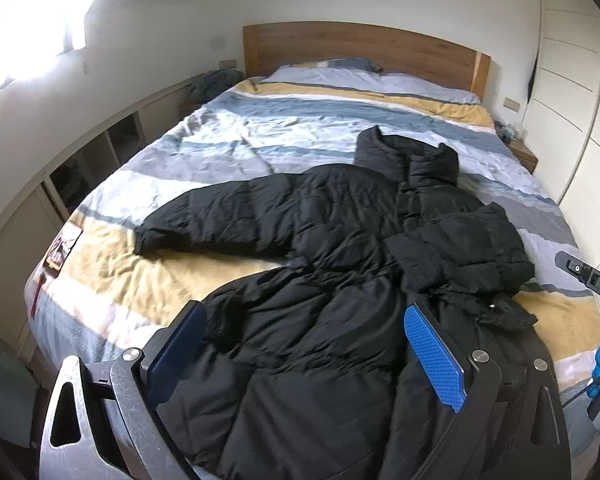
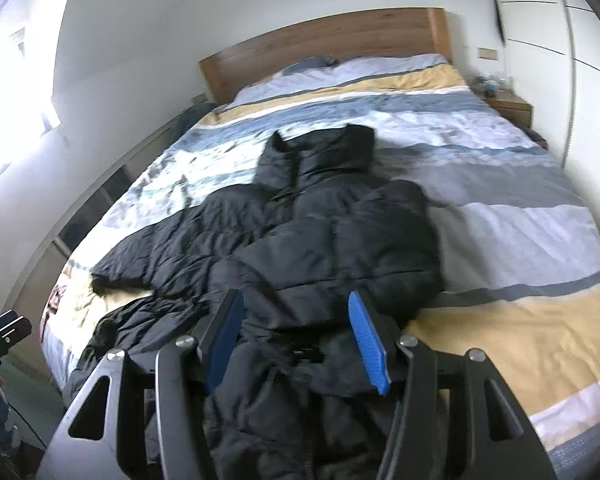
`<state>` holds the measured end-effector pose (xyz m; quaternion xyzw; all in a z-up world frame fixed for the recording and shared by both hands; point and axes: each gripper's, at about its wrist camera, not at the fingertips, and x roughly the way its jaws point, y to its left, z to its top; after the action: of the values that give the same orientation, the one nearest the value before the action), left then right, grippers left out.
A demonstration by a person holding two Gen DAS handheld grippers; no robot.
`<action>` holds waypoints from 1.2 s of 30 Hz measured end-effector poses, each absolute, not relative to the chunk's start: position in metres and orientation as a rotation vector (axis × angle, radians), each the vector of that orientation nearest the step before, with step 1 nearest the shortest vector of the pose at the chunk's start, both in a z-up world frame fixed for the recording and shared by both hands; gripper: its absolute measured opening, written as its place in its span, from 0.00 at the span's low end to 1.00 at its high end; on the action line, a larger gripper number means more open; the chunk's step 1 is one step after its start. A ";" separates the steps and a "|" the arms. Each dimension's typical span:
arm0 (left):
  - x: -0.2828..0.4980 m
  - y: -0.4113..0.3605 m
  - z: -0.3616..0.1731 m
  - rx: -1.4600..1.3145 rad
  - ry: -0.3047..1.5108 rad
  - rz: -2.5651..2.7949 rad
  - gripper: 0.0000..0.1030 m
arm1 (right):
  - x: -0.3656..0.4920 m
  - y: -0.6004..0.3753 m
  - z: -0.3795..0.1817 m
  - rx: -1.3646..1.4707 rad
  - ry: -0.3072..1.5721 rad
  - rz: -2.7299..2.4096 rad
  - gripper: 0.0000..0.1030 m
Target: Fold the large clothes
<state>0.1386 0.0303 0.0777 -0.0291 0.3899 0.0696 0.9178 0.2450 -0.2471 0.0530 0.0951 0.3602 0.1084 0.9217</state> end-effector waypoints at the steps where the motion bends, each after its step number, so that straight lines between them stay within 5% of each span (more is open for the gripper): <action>1: 0.144 0.024 0.076 -0.061 0.805 0.134 0.95 | 0.245 -0.254 0.054 0.198 0.738 0.208 0.52; 23: 0.372 -0.107 -0.083 0.047 0.986 -0.057 0.95 | 0.402 -0.290 -0.057 0.234 0.885 0.119 0.52; 36: 0.362 -0.071 -0.101 0.059 1.049 0.004 0.96 | 0.391 -0.294 -0.081 0.204 0.931 0.087 0.55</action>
<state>0.3618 -0.0706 -0.1006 0.0280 0.5007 0.0019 0.8652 0.3910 -0.2937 -0.0809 0.0982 0.4478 0.0419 0.8877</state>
